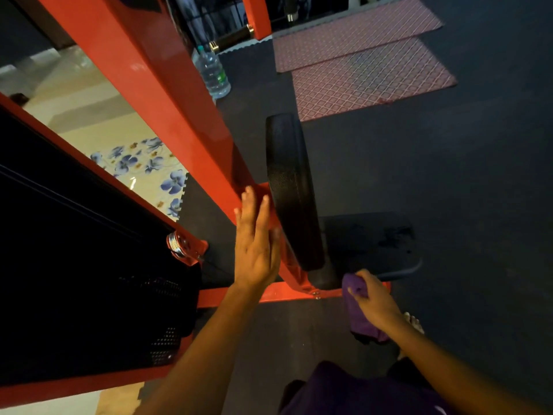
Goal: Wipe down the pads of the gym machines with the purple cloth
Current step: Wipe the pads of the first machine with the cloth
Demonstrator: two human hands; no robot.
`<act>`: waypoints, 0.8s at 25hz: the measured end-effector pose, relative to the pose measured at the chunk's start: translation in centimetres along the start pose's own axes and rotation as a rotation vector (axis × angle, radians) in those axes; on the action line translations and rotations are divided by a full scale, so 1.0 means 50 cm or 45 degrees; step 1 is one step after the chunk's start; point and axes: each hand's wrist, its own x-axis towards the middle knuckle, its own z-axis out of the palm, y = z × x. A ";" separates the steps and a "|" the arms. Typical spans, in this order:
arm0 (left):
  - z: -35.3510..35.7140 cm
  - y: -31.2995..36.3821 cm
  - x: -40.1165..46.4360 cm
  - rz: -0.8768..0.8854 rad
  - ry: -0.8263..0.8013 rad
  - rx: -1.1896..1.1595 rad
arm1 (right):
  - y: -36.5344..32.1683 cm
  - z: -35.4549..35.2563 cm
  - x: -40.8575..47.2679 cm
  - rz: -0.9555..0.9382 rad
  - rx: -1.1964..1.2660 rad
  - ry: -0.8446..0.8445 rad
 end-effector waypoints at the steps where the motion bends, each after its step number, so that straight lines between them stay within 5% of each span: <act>1: -0.004 0.017 0.007 -0.016 -0.018 -0.116 | -0.005 -0.016 -0.012 0.061 0.158 0.033; 6: -0.037 0.073 0.100 -0.275 0.035 -0.453 | -0.097 -0.089 -0.056 0.132 0.680 0.222; 11: -0.081 0.090 0.213 -0.515 -0.232 -0.717 | -0.205 -0.171 -0.051 -0.067 0.826 0.234; 15: -0.096 0.101 0.288 -0.501 -0.527 -0.353 | -0.287 -0.244 0.013 -0.268 0.768 0.218; 20: -0.101 0.115 0.304 -0.394 -0.651 0.011 | -0.430 -0.317 0.163 -0.630 0.767 0.235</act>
